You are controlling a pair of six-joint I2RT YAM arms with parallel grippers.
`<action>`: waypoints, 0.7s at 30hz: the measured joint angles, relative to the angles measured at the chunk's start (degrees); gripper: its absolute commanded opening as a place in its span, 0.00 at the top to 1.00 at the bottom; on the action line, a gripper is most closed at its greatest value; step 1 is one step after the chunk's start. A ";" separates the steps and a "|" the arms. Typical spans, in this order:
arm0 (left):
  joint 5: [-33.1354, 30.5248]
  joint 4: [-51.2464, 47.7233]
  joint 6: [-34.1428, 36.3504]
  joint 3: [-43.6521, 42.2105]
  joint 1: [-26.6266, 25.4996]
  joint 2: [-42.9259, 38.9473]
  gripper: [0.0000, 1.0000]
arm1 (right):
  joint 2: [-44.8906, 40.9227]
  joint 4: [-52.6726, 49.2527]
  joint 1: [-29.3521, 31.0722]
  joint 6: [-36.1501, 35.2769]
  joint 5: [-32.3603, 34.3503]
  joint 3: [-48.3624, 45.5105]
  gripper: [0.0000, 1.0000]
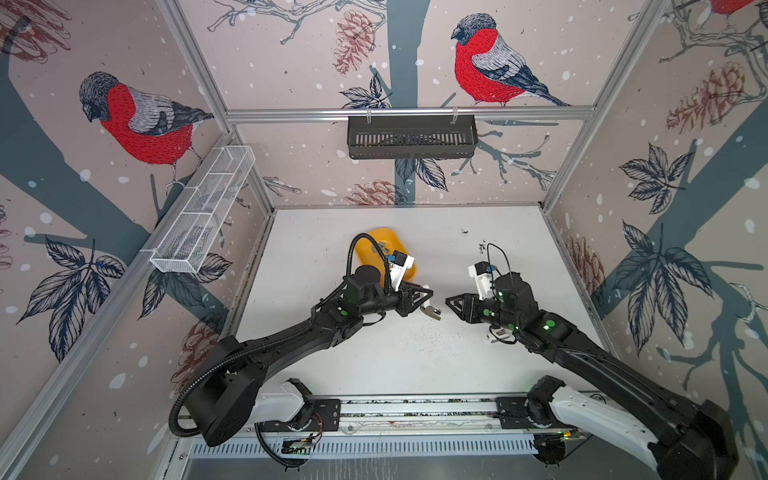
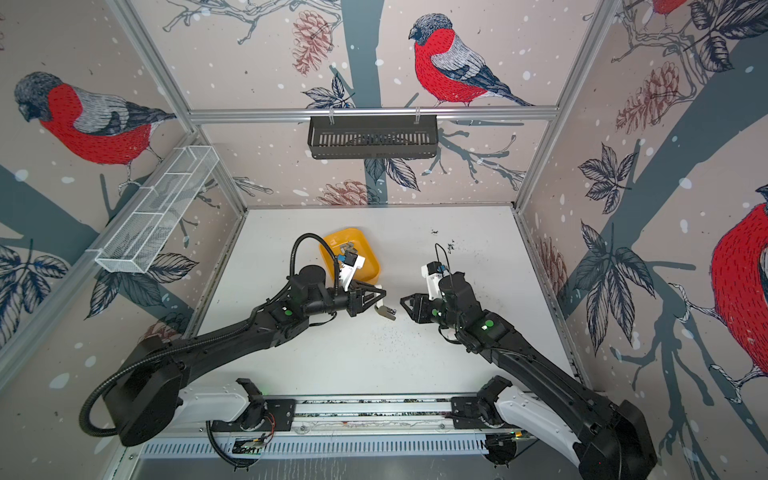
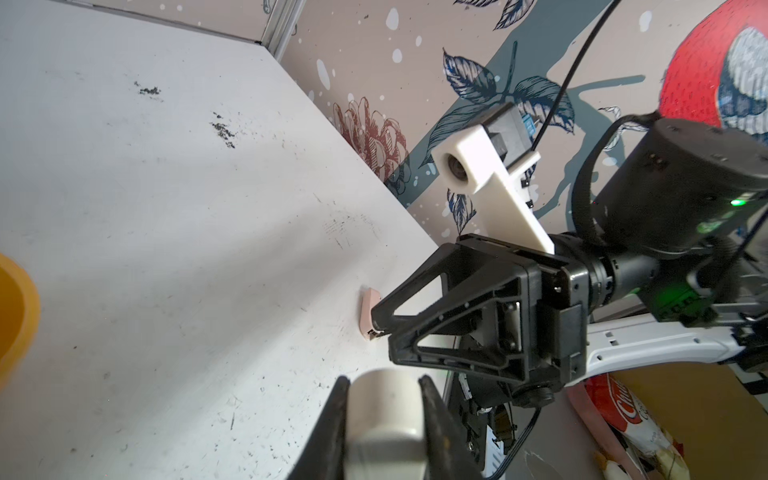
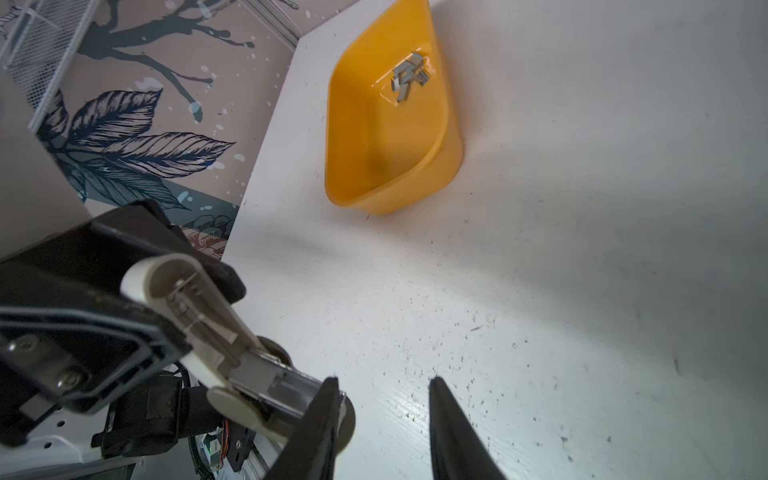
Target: Load the staples into the stapler
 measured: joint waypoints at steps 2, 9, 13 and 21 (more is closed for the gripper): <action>3.43 -0.11 0.04 0.81 1.66 -0.74 0.84 | -2.19 1.31 -0.20 -2.34 -2.54 -0.04 0.60; 16.04 -4.35 3.06 5.25 5.86 -1.44 0.84 | -4.66 6.51 -0.04 -8.46 -13.86 0.04 0.50; 22.51 -5.68 3.26 6.43 6.58 -1.09 0.84 | -3.67 9.22 1.38 -10.97 -19.58 1.22 0.48; 29.57 -5.29 2.99 7.30 6.69 -1.01 0.84 | 0.96 11.02 3.43 -14.25 -24.44 4.37 0.47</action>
